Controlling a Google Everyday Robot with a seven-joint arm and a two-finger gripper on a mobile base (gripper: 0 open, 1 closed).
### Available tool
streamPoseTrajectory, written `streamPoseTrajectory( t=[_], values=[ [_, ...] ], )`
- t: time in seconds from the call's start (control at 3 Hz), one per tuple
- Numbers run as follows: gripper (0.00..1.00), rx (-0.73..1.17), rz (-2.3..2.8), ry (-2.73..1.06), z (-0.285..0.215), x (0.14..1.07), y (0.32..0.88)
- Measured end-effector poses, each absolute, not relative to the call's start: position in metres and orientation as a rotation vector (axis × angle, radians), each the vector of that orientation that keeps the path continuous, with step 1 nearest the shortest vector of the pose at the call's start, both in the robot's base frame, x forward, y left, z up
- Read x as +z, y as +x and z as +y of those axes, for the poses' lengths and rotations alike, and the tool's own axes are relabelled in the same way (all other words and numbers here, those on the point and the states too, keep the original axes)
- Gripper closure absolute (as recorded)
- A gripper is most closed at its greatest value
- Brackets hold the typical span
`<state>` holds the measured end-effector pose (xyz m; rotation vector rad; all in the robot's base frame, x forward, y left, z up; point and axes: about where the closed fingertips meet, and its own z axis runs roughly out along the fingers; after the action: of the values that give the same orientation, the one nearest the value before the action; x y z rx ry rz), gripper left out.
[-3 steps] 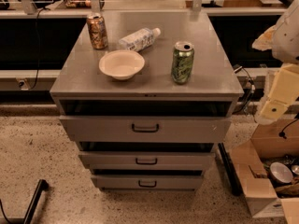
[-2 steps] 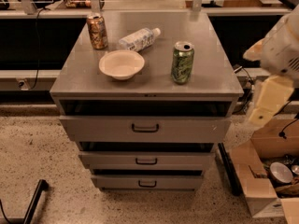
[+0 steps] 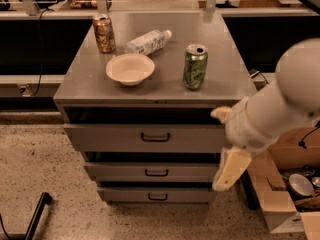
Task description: Open middle drawer
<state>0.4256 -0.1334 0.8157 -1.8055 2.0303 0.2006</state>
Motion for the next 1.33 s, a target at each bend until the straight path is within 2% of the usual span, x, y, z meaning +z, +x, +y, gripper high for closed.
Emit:
streamPoseTrajectory(
  t=[1.0,1.33],
  values=[
    [0.0,0.179,1.981,-1.809,-0.11,0.771,0.426],
    [0.0,0.217,2.021,-1.785,-0.109,0.684,0.409]
  ],
)
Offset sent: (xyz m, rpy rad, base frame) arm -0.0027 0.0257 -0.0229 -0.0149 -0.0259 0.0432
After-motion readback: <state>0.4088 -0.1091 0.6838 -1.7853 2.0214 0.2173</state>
